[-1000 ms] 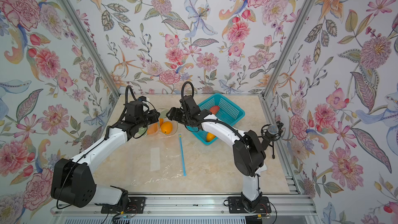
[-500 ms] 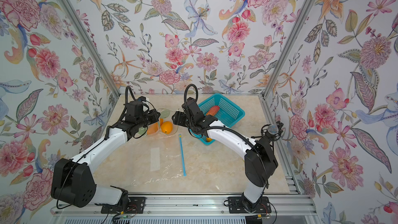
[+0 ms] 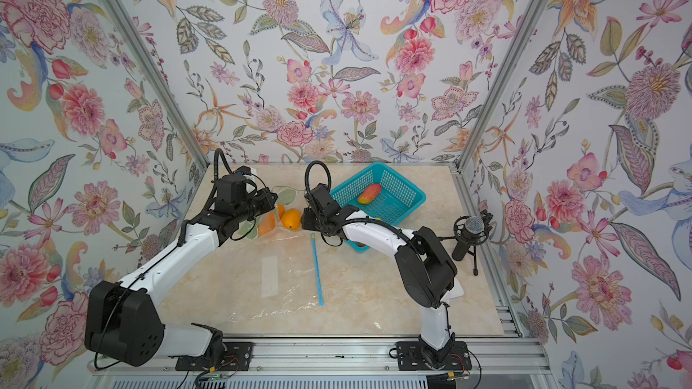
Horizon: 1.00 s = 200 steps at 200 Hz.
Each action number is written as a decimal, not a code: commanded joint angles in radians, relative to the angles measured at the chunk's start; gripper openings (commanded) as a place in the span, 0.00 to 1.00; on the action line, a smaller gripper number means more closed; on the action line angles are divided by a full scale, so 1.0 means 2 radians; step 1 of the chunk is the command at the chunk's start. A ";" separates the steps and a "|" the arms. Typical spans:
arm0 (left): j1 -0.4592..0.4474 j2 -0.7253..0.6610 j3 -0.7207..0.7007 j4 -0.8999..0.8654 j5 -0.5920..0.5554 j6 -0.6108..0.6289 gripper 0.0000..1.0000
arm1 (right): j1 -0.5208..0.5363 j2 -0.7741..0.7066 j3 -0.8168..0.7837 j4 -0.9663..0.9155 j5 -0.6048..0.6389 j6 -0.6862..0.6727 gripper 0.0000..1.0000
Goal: Place the mango in a zip-top bag and seal the zipper
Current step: Adjust the zipper food storage bag at the center of the board.
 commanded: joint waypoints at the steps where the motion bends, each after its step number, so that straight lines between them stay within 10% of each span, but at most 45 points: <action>1: 0.002 -0.022 0.023 0.013 -0.015 -0.010 0.00 | -0.001 0.001 0.032 0.002 0.005 -0.019 0.11; 56: -0.002 -0.038 0.036 0.009 0.101 -0.005 0.00 | -0.026 -0.022 0.153 -0.065 -0.009 -0.177 0.00; 95: 0.005 -0.092 0.045 -0.033 0.141 0.045 0.42 | -0.052 -0.070 0.161 -0.078 -0.059 -0.310 0.00; 149: 0.067 -0.121 0.000 0.054 0.195 -0.009 0.50 | -0.078 -0.091 0.177 -0.161 -0.139 -0.434 0.00; 200: 0.107 -0.119 0.043 0.019 0.186 0.084 0.50 | -0.081 -0.107 0.211 -0.205 -0.233 -0.513 0.00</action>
